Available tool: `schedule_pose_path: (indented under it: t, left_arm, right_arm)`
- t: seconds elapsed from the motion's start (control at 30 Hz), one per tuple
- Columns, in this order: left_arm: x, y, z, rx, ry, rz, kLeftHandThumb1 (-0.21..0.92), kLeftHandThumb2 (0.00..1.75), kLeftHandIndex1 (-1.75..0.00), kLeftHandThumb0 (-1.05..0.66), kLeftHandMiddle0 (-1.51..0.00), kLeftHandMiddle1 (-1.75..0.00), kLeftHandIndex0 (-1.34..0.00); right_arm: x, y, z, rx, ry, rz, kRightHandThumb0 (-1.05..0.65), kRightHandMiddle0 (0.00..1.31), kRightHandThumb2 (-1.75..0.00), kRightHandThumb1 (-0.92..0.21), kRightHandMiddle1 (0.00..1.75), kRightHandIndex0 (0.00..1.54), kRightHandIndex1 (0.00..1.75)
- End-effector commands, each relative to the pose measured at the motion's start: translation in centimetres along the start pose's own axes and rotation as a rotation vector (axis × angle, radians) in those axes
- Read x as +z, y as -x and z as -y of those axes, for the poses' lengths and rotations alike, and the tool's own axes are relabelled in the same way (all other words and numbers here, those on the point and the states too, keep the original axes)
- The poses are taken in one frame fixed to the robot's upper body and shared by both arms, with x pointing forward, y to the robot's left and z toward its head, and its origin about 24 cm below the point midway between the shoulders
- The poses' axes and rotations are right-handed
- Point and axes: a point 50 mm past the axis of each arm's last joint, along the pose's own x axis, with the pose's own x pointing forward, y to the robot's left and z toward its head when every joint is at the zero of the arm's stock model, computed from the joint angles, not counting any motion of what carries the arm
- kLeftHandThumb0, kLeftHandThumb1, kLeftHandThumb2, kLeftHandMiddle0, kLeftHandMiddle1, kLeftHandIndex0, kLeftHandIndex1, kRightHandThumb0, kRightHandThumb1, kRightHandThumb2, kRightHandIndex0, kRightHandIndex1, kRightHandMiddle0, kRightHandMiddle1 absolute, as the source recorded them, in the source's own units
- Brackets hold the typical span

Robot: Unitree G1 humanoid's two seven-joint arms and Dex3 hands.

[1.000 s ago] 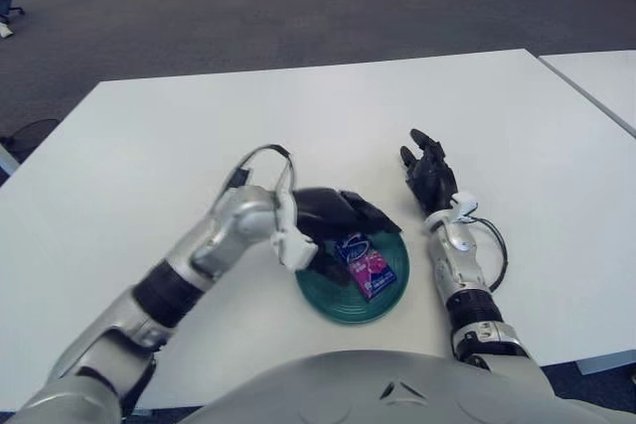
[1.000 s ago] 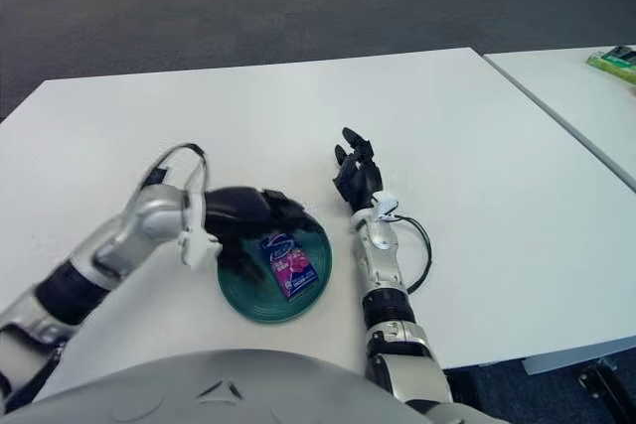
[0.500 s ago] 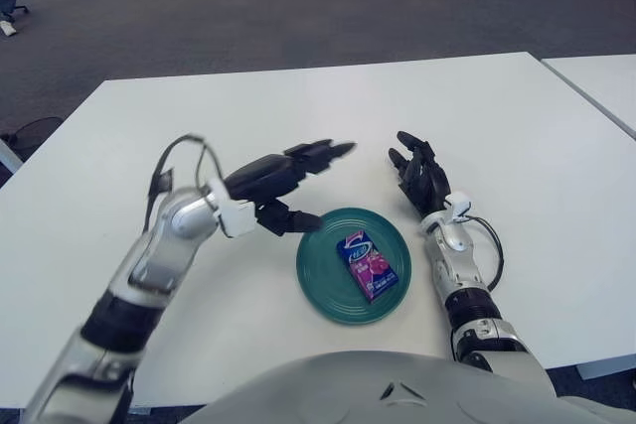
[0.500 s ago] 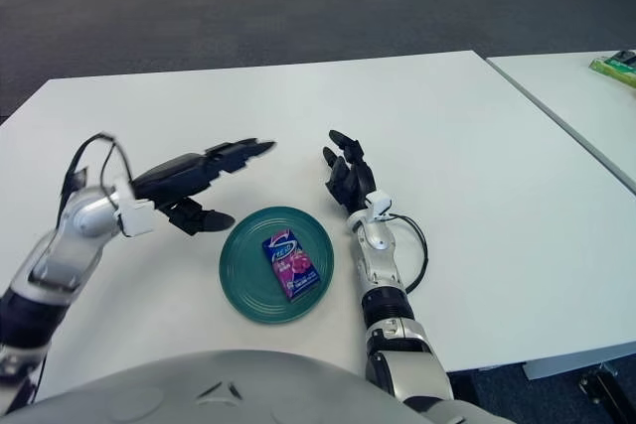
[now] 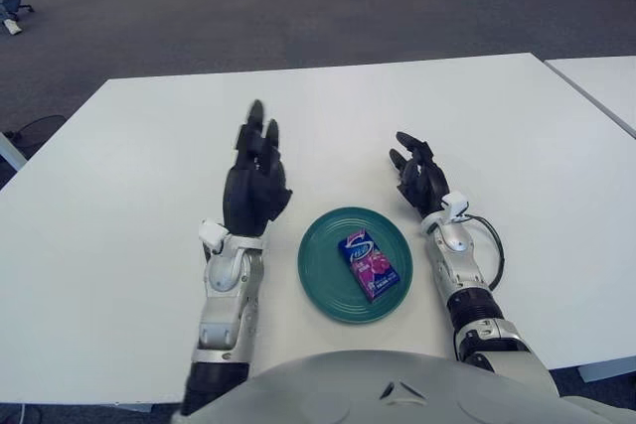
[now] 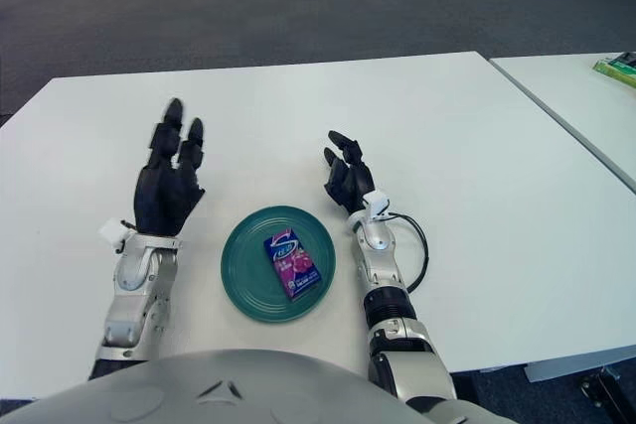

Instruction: Put the gum into the plate.

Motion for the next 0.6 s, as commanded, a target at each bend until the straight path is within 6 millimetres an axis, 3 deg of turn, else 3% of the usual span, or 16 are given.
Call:
schedule_pose_path:
  t: [0.0,0.03,0.17,0.33,0.57]
  left_arm:
    - [-0.6,1.6,-0.5,0.214,0.051,-0.072,0.92,0.77,0.00,-1.05,0.00,0.00,0.00]
    - [-0.6,1.8,-0.6,0.233,0.050,-0.085,0.92,0.78,0.00,-1.05,0.00,0.00,0.00]
    - [-3.3,6.1,-1.6,0.360,0.009,-0.240,0.92,0.84,0.00,-1.05,0.00,0.00,0.00]
    - [-5.5,9.1,-1.8,0.441,-0.048,-0.353,0.92,0.91,0.00,-1.05,0.00,0.00,0.00]
    - [-8.3,11.2,-3.8,0.334,-0.162,-0.406,0.92,0.97,-0.01,-1.05,0.00,0.00,-0.01]
  right_arm:
    - [-4.5,3.3,1.0,-0.034,-0.010,-0.233,-0.65,0.00,-0.93,-0.92,0.55,0.29,0.00]
    - [-4.5,3.3,1.0,-0.033,-0.009,-0.234,-0.65,0.00,-0.93,-0.92,0.54,0.28,0.00]
    - [-4.6,3.3,0.9,-0.015,0.004,-0.237,-0.64,0.00,-0.92,-0.92,0.51,0.25,0.00]
    - [-4.5,3.2,0.9,0.003,0.020,-0.233,-0.64,0.00,-0.93,-0.92,0.49,0.23,0.00]
    - [-4.2,3.2,0.8,0.020,0.049,-0.219,-0.63,0.00,-0.94,-0.92,0.52,0.23,0.00]
